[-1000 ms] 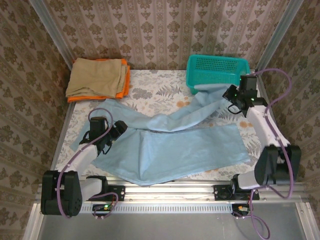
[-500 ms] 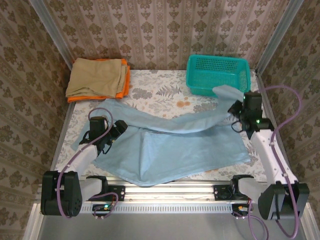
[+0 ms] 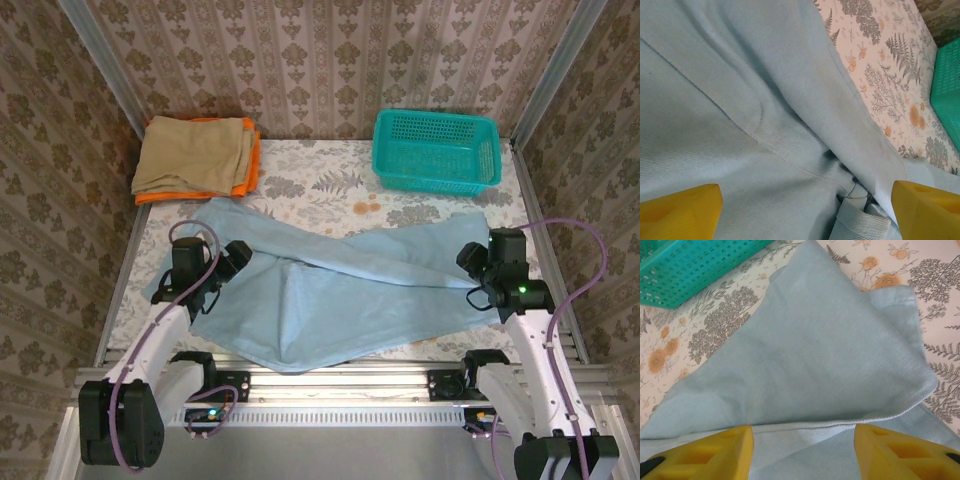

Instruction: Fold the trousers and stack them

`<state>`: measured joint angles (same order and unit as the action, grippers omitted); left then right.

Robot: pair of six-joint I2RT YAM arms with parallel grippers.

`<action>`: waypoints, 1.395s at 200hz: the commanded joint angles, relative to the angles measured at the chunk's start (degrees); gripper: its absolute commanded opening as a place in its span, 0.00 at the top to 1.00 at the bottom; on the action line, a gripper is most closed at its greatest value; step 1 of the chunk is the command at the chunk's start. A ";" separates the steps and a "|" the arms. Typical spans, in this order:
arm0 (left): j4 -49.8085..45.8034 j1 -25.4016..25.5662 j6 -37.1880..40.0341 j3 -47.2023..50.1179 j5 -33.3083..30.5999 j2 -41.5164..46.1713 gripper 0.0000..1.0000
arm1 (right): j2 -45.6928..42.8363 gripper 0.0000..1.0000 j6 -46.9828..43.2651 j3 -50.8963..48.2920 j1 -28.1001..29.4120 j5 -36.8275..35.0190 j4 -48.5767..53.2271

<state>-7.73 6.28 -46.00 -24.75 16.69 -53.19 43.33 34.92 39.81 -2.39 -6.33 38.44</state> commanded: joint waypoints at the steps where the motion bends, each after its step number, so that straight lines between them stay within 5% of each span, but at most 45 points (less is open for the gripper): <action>1: -1.74 0.30 1.17 -1.89 -0.16 -0.92 0.12 | 0.29 0.41 0.17 1.50 2.67 2.46 1.29; 37: 0.03 1.40 0.70 -3.37 0.23 -4.49 0.13 | 5.59 0.32 4.86 -1.89 3.27 3.21 1.91; 80: 1.71 2.11 0.56 -2.71 -0.10 -5.47 0.12 | 3.65 0.20 11.22 -8.25 -5.00 9.30 0.64; 135: 3.13 1.85 0.97 -2.36 0.73 -6.77 0.12 | 12.83 0.21 18.25 -12.83 -16.90 24.31 -11.72; 159: 3.94 1.52 0.80 -2.23 1.32 -7.11 0.12 | 20.36 0.35 20.17 -12.67 -18.49 28.51 -19.11; 206: 4.12 0.57 0.82 -1.71 1.94 -6.79 0.12 | 23.03 1.00 18.13 -11.28 -19.14 31.50 -20.69; 279: 2.20 -0.13 2.11 -4.43 2.52 -6.67 0.12 | -5.68 1.00 13.60 -4.82 -18.94 28.05 2.01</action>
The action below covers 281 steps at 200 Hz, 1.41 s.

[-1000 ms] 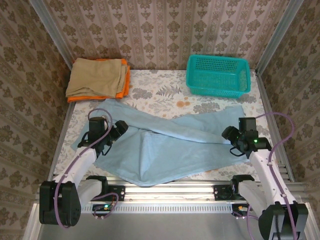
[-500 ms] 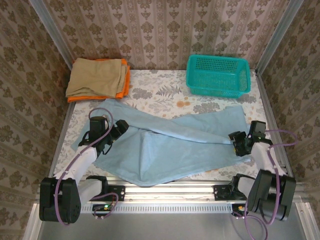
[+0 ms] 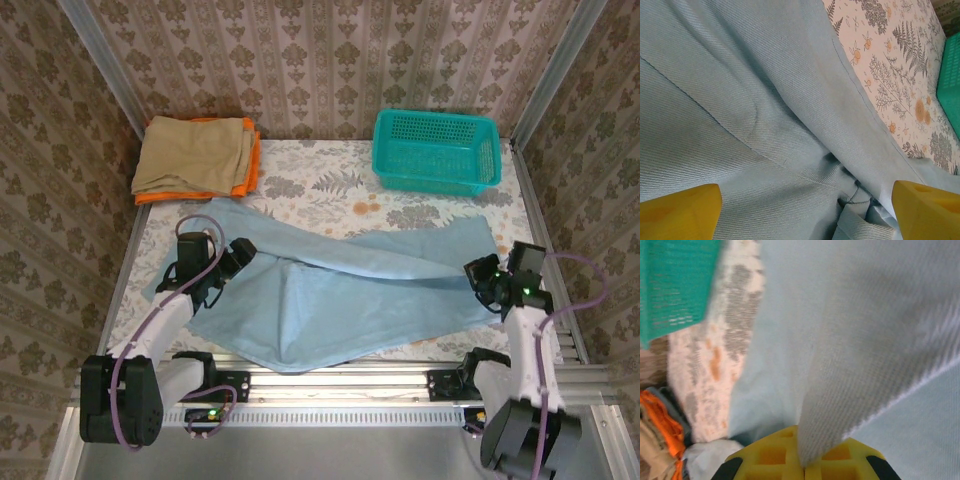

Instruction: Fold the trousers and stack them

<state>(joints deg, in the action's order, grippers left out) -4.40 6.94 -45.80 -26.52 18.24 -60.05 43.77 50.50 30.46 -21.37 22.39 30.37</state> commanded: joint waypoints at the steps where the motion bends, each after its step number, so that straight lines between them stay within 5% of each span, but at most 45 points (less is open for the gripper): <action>1: -1.17 -0.79 1.93 -2.70 0.99 0.19 0.12 | -6.36 1.00 -1.94 4.75 0.02 -0.63 10.24; 46: -3.50 -1.08 2.30 -4.75 0.74 1.67 0.12 | -9.42 1.00 -1.71 17.73 3.30 -1.41 12.96; 84: -4.95 -1.07 2.44 -5.38 -0.43 4.45 0.12 | -8.30 1.00 -4.59 28.97 12.24 -4.41 17.50; 145: -3.73 -1.26 2.03 -5.03 -1.10 3.63 0.12 | -8.98 1.00 -4.58 25.00 16.27 -7.21 20.49; 205: 0.64 -1.73 1.92 -5.24 0.06 -1.53 0.12 | 18.93 1.00 -15.24 25.49 12.55 -11.98 5.66; 247: 5.04 -2.70 1.86 -8.01 2.77 -8.71 0.12 | 45.73 0.77 -22.43 40.64 7.85 -10.45 -1.74; 281: 7.33 -3.42 1.01 -10.32 4.44 -12.45 0.13 | 51.63 0.46 -21.59 50.81 7.89 -22.73 4.59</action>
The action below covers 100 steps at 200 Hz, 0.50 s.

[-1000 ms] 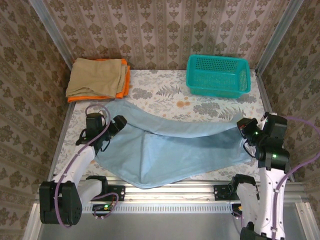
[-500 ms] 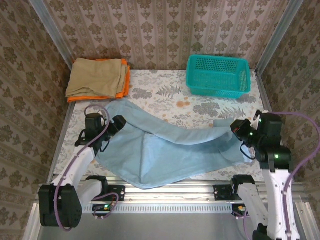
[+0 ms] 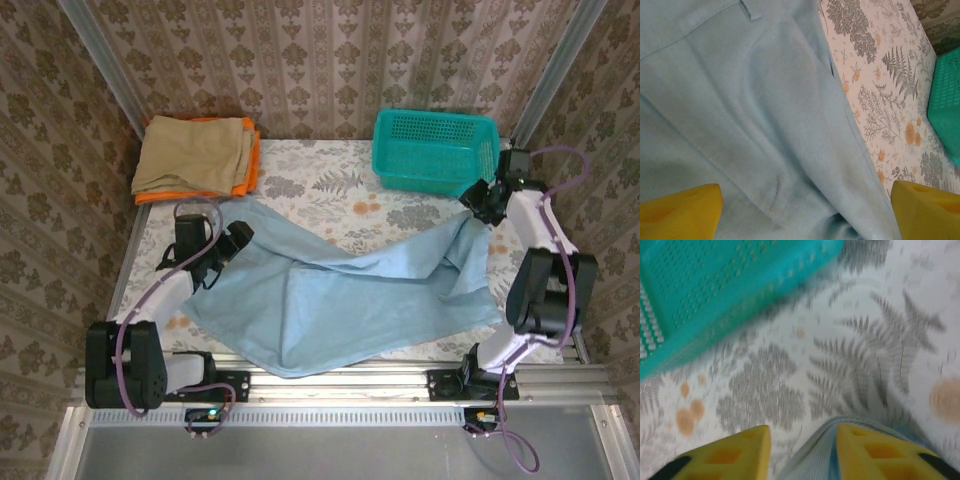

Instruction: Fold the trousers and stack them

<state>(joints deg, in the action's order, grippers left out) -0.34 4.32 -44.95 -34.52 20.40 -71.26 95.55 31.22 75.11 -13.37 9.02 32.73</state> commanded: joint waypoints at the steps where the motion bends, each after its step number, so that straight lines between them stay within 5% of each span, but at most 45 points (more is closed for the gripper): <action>1: 3.38 -0.80 0.14 -2.35 2.27 -1.29 0.13 | -0.17 0.45 -2.31 6.30 -0.09 -9.75 2.50; 59: -3.97 1.75 4.25 -11.40 -2.07 -4.79 0.13 | -15.30 0.39 0.51 -9.92 5.07 -6.07 -1.29; 100: -22.72 11.65 20.29 -33.51 -24.81 -16.81 0.12 | -25.42 0.38 2.09 -21.77 8.27 -3.12 -3.87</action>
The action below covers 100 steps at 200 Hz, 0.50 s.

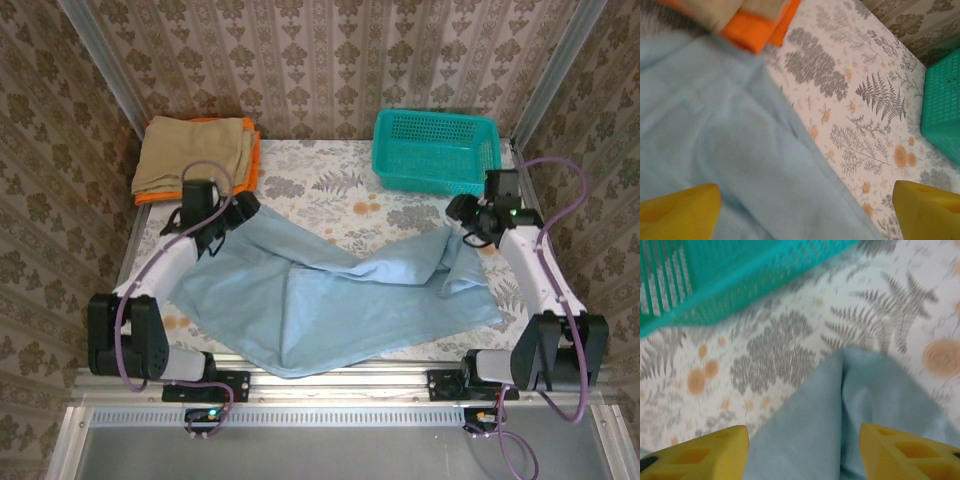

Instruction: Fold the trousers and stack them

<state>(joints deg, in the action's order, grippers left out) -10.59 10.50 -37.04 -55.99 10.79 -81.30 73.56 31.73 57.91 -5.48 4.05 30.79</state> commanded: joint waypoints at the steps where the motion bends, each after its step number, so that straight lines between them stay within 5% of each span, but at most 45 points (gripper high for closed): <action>1: -13.16 5.74 12.75 -12.75 -15.76 -7.30 0.12 | -3.60 0.38 1.59 -4.65 0.38 1.88 -1.90; 42: -31.89 12.52 24.10 -36.42 -32.24 -30.01 0.22 | -8.63 0.37 2.35 -7.74 0.81 4.94 -2.33; 100: -38.19 11.18 23.90 -44.56 -28.60 -42.12 0.30 | -9.61 0.37 3.10 -10.55 1.22 9.78 -5.69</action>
<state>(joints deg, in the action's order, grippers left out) -42.22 22.37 -14.70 -99.15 -15.99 -123.74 64.36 33.58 49.39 -4.69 10.70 27.44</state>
